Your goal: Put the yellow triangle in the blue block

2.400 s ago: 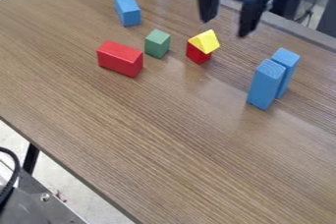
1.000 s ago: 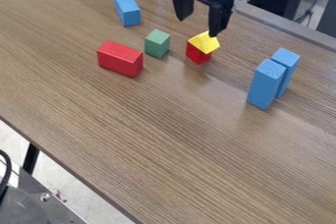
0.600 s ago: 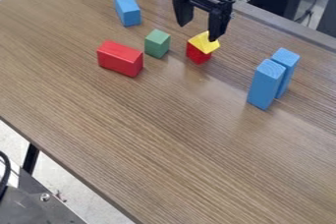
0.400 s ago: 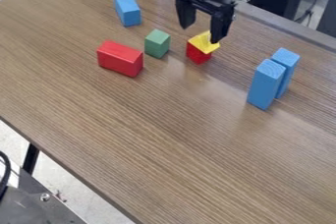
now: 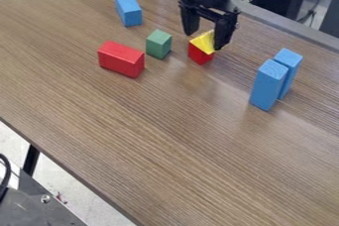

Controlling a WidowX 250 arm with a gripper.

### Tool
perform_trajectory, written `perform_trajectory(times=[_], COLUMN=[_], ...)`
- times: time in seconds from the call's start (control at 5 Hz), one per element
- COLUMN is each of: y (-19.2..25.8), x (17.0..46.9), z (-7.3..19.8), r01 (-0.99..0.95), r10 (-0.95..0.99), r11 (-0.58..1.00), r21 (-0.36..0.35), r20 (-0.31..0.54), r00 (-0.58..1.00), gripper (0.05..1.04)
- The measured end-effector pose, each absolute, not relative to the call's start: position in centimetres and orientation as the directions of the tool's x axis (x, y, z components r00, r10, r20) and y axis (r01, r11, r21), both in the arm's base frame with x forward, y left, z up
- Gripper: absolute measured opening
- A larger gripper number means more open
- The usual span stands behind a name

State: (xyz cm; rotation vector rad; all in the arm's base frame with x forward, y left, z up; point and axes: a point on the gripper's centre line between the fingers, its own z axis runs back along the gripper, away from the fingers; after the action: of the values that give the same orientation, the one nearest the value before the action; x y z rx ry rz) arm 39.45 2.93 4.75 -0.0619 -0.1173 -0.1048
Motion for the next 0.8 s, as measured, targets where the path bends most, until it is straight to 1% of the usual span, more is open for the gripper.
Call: perform_trajectory(times=[0.2, 0.4, 0.6, 0.8], y=[2.9, 2.9, 2.8, 2.1], x=[39.6, 39.7, 39.2, 39.1], z=[3.5, 3.5, 3.4, 5.4], r01=[0.094, 0.089, 0.086, 0.095], r10=[-0.087, -0.082, -0.080, -0.084], r11=[0.993, 0.994, 0.993, 0.991], r21=[-0.066, -0.070, -0.077, -0.091], r20=[0.093, 0.100, 0.084, 0.116], r00=[0.992, 0.992, 0.993, 0.990], gripper=[0.825, 0.732, 0.732, 0.732])
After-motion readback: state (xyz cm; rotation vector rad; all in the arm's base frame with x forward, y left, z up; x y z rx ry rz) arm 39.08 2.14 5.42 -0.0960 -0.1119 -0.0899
